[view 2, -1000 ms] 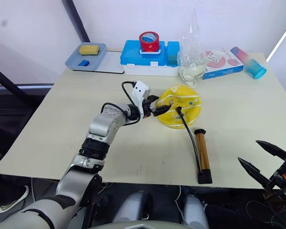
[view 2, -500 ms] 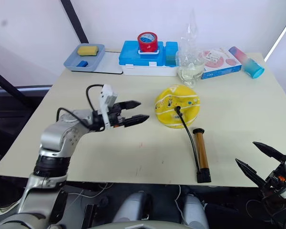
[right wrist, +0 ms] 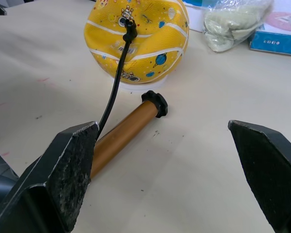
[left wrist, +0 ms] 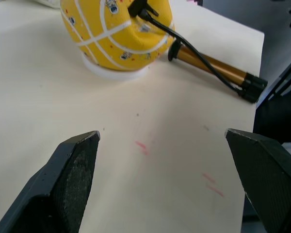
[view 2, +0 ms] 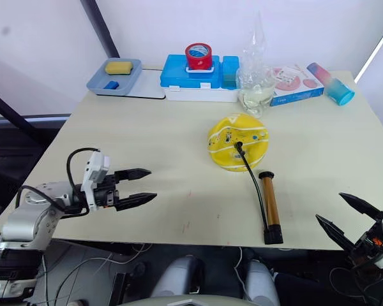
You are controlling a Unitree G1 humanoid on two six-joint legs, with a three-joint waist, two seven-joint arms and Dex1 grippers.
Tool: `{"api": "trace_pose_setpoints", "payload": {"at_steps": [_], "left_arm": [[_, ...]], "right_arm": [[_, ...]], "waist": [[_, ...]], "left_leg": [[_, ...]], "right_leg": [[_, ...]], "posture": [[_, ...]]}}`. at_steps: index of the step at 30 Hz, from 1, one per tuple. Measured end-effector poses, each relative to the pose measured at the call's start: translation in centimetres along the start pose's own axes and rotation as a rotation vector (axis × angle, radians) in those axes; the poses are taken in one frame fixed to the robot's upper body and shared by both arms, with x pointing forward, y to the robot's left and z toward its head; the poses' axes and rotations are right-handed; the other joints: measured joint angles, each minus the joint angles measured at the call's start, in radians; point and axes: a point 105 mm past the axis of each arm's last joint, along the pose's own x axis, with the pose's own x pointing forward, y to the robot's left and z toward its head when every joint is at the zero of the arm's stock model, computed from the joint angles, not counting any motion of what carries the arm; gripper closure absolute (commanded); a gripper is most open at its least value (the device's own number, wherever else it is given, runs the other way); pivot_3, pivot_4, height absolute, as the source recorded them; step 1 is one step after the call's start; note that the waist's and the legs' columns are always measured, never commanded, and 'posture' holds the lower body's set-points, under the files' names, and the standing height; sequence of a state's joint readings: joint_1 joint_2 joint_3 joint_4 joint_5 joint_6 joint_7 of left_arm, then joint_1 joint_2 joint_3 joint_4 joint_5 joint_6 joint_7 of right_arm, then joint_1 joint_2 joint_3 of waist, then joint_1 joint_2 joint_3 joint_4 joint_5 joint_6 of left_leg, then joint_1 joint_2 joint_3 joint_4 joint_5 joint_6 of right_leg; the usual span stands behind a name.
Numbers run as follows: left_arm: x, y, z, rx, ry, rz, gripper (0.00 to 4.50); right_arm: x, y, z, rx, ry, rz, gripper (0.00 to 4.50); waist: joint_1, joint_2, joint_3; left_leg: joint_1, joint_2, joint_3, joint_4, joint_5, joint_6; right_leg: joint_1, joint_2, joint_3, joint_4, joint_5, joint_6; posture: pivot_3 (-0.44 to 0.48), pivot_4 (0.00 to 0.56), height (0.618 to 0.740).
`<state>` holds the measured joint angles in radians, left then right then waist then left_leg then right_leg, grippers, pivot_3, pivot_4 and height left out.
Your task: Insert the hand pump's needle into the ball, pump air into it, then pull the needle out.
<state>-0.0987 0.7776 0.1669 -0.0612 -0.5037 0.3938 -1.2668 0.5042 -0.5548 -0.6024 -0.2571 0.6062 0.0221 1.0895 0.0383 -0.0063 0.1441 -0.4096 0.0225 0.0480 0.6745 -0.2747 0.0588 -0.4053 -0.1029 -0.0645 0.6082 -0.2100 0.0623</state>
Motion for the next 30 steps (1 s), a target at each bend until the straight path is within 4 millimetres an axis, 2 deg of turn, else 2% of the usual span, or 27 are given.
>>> {"api": "trace_pose_setpoints", "payload": {"at_steps": [4,9,16,21,30], "left_arm": [[-0.9,-0.3,-0.7,0.008,0.016,0.005,0.09],[-0.1,-0.4,-0.6,0.015,0.0,0.008,0.09],[5.2,-2.1,-1.1,0.001,0.014,-0.059,0.09],[9.0,-3.2,-0.8,-0.051,0.006,-0.111,0.09],[15.8,-5.8,-0.1,-0.168,0.005,-0.204,0.09]], "right_arm": [[-0.4,0.2,-0.3,0.005,0.012,-0.002,0.0],[-0.6,0.2,-0.5,0.002,0.014,0.001,0.0],[-1.0,0.4,-0.7,0.008,0.037,0.007,0.0],[-0.9,1.0,0.0,-0.003,0.024,0.028,0.0],[-0.5,2.4,1.3,-0.015,0.005,0.067,0.0]], "waist": [[0.0,0.0,0.0],[0.0,0.001,0.0],[0.002,0.001,0.0],[0.0,0.001,0.0],[0.002,0.001,-0.001]], "left_leg": [[0.001,0.0,0.001,0.0,0.0,0.001],[0.002,0.0,0.001,0.0,0.0,0.001],[0.003,0.0,0.002,0.0,0.0,0.001],[0.01,0.0,0.003,0.0,-0.001,0.001],[0.011,0.0,0.003,0.0,-0.001,0.002]], "right_leg": [[0.0,0.0,0.0,0.0,0.0,0.0],[0.001,0.0,0.001,0.001,0.0,0.0],[0.003,0.001,0.002,0.002,0.0,0.0],[0.009,0.002,0.004,0.002,0.0,0.0],[0.009,0.002,0.006,0.002,0.0,0.0]], "posture": [[0.0,0.15,0.737],[0.0,0.15,0.737],[0.0,0.15,0.737],[0.0,0.15,0.737],[0.0,0.15,0.737]]}}
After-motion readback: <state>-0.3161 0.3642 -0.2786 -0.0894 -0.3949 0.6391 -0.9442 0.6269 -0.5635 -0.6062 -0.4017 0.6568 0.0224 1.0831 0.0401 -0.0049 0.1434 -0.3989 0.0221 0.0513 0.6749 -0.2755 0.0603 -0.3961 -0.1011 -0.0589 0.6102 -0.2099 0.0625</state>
